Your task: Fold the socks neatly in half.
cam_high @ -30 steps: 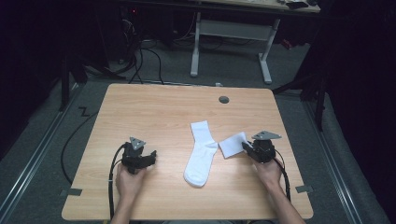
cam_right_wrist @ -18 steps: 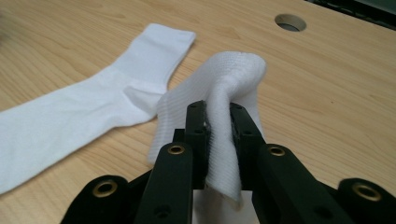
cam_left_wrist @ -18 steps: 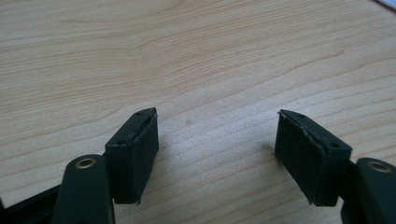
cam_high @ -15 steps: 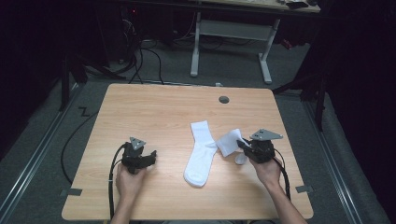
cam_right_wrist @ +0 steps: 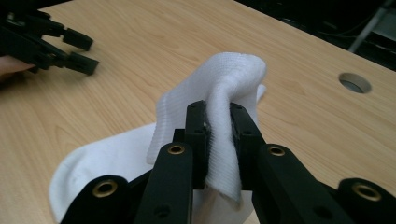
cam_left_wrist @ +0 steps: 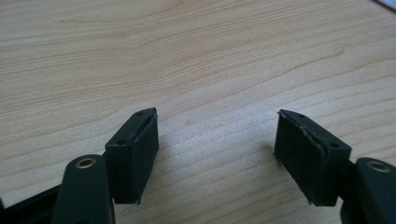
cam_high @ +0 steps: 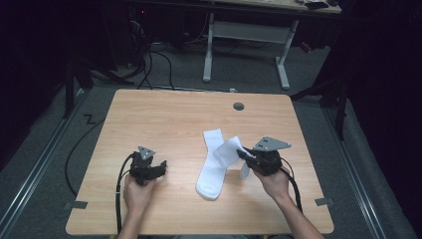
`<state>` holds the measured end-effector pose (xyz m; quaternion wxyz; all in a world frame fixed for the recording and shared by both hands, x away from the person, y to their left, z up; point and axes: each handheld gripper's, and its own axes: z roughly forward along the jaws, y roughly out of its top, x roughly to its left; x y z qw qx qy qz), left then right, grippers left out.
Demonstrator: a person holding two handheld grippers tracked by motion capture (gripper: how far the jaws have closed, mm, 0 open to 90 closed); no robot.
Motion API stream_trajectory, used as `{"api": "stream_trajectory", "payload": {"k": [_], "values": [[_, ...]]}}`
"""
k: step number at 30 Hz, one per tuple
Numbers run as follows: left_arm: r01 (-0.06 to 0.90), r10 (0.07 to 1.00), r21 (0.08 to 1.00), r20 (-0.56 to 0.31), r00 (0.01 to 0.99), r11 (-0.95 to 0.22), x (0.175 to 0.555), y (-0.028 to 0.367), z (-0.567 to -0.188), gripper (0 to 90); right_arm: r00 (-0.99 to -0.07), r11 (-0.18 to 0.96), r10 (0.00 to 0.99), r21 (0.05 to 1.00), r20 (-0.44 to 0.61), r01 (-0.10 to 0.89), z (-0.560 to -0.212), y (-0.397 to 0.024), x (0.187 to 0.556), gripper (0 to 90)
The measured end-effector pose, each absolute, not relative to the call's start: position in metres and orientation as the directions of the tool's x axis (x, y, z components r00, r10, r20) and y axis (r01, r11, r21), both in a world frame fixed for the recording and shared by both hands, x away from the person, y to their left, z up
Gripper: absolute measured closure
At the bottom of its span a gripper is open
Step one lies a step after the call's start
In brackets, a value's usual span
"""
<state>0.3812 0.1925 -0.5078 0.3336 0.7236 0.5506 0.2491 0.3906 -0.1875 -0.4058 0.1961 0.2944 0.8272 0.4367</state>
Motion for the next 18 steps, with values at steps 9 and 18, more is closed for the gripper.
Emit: {"api": "stream_trajectory", "payload": {"k": [9, 18], "values": [[0.631, 0.963, 0.757, -0.007, 0.270, -0.172, 0.381, 0.193, -0.508, 30.8, -0.827, 0.442, 0.562, 0.857, -0.035, 0.264, -0.395, -0.151, 0.381, 80.6], [0.631, 0.963, 0.757, -0.007, 0.270, -0.172, 0.381, 0.193, -0.508, 30.8, -0.886, 0.472, 0.465, 0.848, -0.008, 0.240, -0.404, -0.112, 0.374, 80.5]]}}
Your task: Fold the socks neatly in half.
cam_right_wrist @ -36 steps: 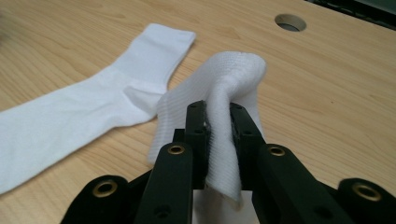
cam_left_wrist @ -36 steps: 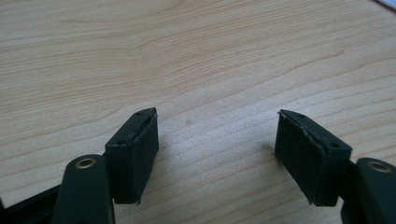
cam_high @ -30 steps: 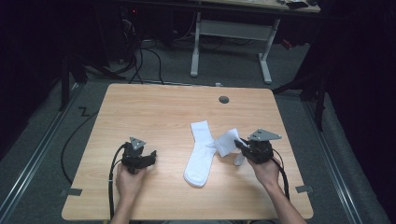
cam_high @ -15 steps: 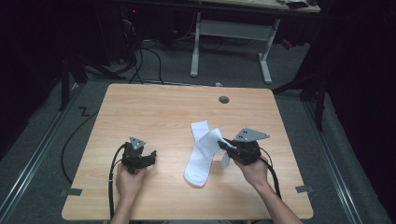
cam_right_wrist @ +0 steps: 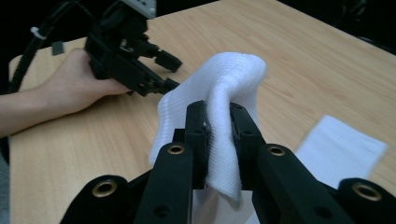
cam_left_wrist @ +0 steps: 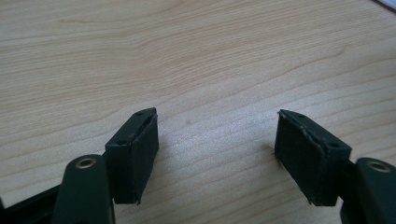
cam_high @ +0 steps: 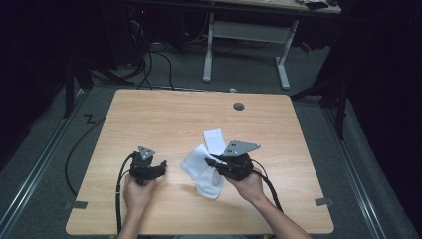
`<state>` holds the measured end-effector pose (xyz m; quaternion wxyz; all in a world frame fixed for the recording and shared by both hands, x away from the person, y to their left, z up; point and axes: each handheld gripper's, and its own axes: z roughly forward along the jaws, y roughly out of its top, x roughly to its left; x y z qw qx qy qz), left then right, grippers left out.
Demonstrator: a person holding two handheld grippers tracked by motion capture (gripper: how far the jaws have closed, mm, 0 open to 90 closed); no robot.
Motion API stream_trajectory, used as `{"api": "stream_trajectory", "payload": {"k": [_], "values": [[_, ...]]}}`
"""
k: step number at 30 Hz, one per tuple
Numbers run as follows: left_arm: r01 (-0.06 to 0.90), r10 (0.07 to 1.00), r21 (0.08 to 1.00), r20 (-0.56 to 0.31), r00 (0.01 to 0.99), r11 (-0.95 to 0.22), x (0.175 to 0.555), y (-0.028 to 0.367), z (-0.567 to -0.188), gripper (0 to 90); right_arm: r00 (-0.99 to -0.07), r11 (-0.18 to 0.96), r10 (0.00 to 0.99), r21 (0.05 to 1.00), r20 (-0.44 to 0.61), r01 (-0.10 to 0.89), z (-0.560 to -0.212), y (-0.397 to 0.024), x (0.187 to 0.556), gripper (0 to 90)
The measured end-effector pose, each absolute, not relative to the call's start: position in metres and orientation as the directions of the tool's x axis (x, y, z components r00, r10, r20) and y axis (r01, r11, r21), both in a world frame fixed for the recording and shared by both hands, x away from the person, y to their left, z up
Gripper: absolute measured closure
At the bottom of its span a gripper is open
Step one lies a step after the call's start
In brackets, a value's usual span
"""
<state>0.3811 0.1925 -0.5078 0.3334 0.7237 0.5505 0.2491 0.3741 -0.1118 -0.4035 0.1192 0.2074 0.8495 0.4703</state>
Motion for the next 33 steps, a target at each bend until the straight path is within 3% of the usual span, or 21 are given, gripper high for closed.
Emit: {"api": "stream_trajectory", "payload": {"k": [11, 19, 25, 29, 33], "values": [[0.631, 0.962, 0.756, -0.006, 0.272, -0.174, 0.381, 0.192, -0.508, 30.6, -0.919, 0.483, 0.392, 0.845, 0.025, 0.229, -0.419, -0.091, 0.372, 79.6], [0.617, 0.935, 0.760, -0.036, 0.352, -0.202, 0.378, 0.182, -0.507, 33.3, -0.872, 0.518, 0.486, 0.787, 0.053, 0.336, -0.455, -0.112, 0.395, 77.1], [0.603, 0.904, 0.767, -0.072, 0.421, -0.219, 0.372, 0.165, -0.504, 36.2, -0.845, 0.537, 0.531, 0.744, 0.068, 0.397, -0.475, -0.120, 0.409, 68.8], [0.573, 0.891, 0.781, -0.049, 0.452, -0.248, 0.365, 0.148, -0.496, 32.2, -0.811, 0.524, 0.583, 0.737, 0.055, 0.427, -0.477, -0.126, 0.411, 60.2], [0.562, 0.868, 0.782, -0.055, 0.493, -0.270, 0.361, 0.131, -0.487, 27.1, -0.794, 0.503, 0.608, 0.769, 0.010, 0.394, -0.466, -0.130, 0.406, 57.2]]}}
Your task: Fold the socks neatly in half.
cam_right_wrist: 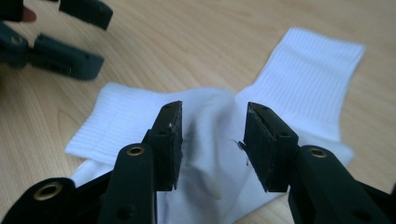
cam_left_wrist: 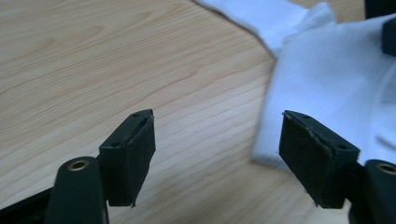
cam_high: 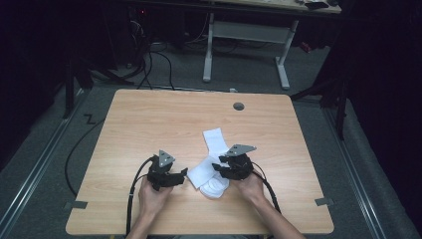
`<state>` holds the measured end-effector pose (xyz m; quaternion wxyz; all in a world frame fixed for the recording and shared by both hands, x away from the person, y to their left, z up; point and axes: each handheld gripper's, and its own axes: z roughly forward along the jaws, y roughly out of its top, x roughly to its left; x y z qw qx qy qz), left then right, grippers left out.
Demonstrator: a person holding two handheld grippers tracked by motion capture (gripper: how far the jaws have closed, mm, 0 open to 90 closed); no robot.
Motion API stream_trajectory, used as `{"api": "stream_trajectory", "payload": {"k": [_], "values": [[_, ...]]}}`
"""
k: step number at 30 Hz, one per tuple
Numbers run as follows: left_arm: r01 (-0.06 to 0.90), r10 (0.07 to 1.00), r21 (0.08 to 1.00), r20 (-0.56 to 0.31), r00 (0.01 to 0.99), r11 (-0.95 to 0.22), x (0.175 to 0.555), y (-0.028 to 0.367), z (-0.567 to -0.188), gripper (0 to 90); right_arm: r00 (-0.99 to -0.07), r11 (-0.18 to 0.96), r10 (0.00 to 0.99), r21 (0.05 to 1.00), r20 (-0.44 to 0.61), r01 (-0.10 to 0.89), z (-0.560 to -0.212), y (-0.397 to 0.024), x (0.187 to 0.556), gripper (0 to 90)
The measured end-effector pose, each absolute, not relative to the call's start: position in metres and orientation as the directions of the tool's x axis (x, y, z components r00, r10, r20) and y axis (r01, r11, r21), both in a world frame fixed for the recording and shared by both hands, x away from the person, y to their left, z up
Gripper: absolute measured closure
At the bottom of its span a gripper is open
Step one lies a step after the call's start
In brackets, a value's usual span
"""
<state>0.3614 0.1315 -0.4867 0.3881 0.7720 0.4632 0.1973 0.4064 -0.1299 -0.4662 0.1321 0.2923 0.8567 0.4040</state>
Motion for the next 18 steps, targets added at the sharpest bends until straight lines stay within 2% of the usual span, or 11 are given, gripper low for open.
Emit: {"api": "stream_trajectory", "payload": {"k": [4, 10, 13, 18], "values": [[0.591, 0.861, 0.750, -0.060, 0.506, -0.295, 0.365, 0.119, -0.488, 24.1, -0.802, 0.505, 0.597, 0.792, -0.034, 0.342, -0.457, -0.129, 0.396, 60.4], [0.618, 0.876, 0.733, -0.064, 0.478, -0.284, 0.365, 0.118, -0.494, 25.0, -0.855, 0.569, 0.513, 0.776, -0.077, 0.272, -0.454, -0.112, 0.379, 66.0], [0.620, 0.881, 0.732, -0.060, 0.470, -0.281, 0.364, 0.120, -0.493, 25.0, -0.879, 0.609, 0.473, 0.744, -0.064, 0.274, -0.462, -0.099, 0.378, 62.6], [0.624, 0.888, 0.733, -0.063, 0.456, -0.269, 0.364, 0.123, -0.494, 24.9, -0.875, 0.638, 0.484, 0.695, -0.026, 0.332, -0.479, -0.087, 0.389, 59.2]]}}
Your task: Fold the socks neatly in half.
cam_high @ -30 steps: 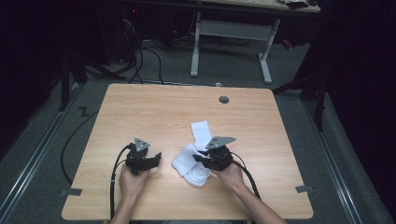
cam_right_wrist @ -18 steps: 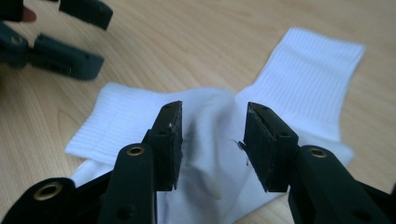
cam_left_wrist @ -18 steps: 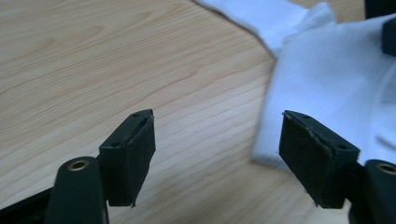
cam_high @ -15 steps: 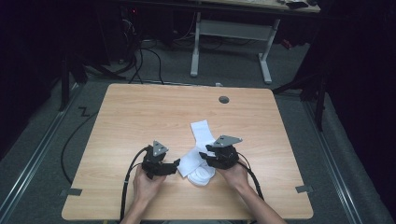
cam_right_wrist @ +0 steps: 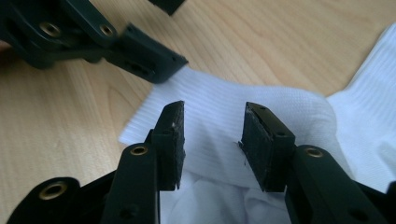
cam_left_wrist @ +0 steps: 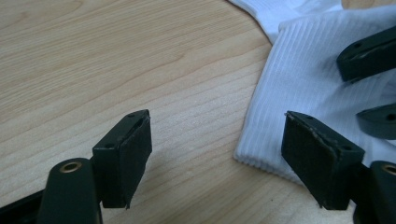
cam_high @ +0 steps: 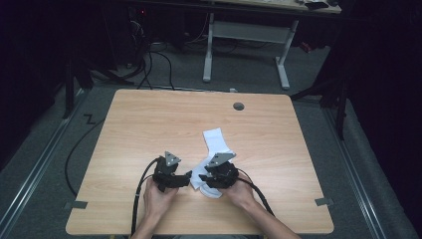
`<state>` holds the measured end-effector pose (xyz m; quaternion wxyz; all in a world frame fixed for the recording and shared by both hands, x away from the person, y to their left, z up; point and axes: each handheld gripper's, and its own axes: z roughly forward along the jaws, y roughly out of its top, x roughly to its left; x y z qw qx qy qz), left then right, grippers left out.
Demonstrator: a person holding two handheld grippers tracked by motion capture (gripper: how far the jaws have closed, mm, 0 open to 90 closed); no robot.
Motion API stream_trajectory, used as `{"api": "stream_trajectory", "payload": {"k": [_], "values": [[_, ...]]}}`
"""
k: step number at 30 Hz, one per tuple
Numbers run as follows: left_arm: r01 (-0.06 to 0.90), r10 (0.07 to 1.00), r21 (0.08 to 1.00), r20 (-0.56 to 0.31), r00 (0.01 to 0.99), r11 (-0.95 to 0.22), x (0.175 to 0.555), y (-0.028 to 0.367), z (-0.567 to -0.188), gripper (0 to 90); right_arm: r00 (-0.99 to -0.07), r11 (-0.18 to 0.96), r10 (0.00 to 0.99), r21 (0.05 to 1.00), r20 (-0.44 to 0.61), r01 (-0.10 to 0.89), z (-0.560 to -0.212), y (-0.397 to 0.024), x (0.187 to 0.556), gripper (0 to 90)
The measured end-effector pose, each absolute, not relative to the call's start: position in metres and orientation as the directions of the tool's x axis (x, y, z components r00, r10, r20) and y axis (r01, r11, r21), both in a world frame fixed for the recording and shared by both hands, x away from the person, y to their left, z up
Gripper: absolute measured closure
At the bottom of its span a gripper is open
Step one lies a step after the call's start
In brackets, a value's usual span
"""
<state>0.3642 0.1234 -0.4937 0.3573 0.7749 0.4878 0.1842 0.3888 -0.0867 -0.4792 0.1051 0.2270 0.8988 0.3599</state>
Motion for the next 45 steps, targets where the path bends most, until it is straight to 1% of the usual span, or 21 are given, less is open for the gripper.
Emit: {"api": "stream_trajectory", "payload": {"k": [1, 4, 6, 7, 9, 13, 21, 26, 30, 37, 45], "values": [[0.626, 0.888, 0.732, -0.064, 0.455, -0.268, 0.364, 0.124, -0.495, 24.8, -0.875, 0.646, 0.483, 0.685, -0.024, 0.338, -0.482, -0.085, 0.390, 60.3], [0.629, 0.891, 0.732, -0.067, 0.449, -0.262, 0.364, 0.124, -0.496, 24.9, -0.885, 0.680, 0.464, 0.658, -0.043, 0.325, -0.491, -0.083, 0.392, 70.3], [0.629, 0.892, 0.734, -0.072, 0.447, -0.256, 0.364, 0.124, -0.496, 25.2, -0.885, 0.673, 0.464, 0.663, -0.031, 0.329, -0.490, -0.085, 0.394, 81.3], [0.627, 0.892, 0.736, -0.073, 0.446, -0.253, 0.364, 0.124, -0.495, 25.4, -0.886, 0.675, 0.463, 0.662, -0.036, 0.326, -0.491, -0.085, 0.394, 84.9], [0.626, 0.892, 0.738, -0.072, 0.446, -0.253, 0.363, 0.123, -0.495, 25.7, -0.889, 0.681, 0.457, 0.659, -0.042, 0.319, -0.490, -0.086, 0.394, 88.3], [0.622, 0.892, 0.742, -0.073, 0.446, -0.249, 0.362, 0.124, -0.493, 26.1, -0.890, 0.676, 0.454, 0.669, -0.048, 0.309, -0.488, -0.086, 0.392, 89.4], [0.609, 0.894, 0.762, -0.094, 0.438, -0.219, 0.359, 0.128, -0.487, 26.8, -0.878, 0.607, 0.479, 0.729, -0.016, 0.318, -0.468, -0.094, 0.390, 89.7], [0.587, 0.886, 0.779, -0.093, 0.454, -0.219, 0.354, 0.125, -0.482, 26.7, -0.872, 0.572, 0.489, 0.763, -0.022, 0.301, -0.452, -0.098, 0.391, 89.7], [0.571, 0.878, 0.788, -0.085, 0.471, -0.230, 0.351, 0.119, -0.477, 26.5, -0.860, 0.533, 0.510, 0.786, -0.003, 0.313, -0.442, -0.105, 0.396, 89.7], [0.551, 0.850, 0.792, -0.081, 0.520, -0.262, 0.348, 0.101, -0.473, 26.2, -0.835, 0.447, 0.548, 0.822, 0.060, 0.352, -0.430, -0.121, 0.408, 89.7], [0.548, 0.815, 0.761, -0.043, 0.578, -0.348, 0.357, 0.064, -0.476, 26.7, -0.809, 0.394, 0.577, 0.832, 0.107, 0.390, -0.431, -0.132, 0.419, 89.7]]}}
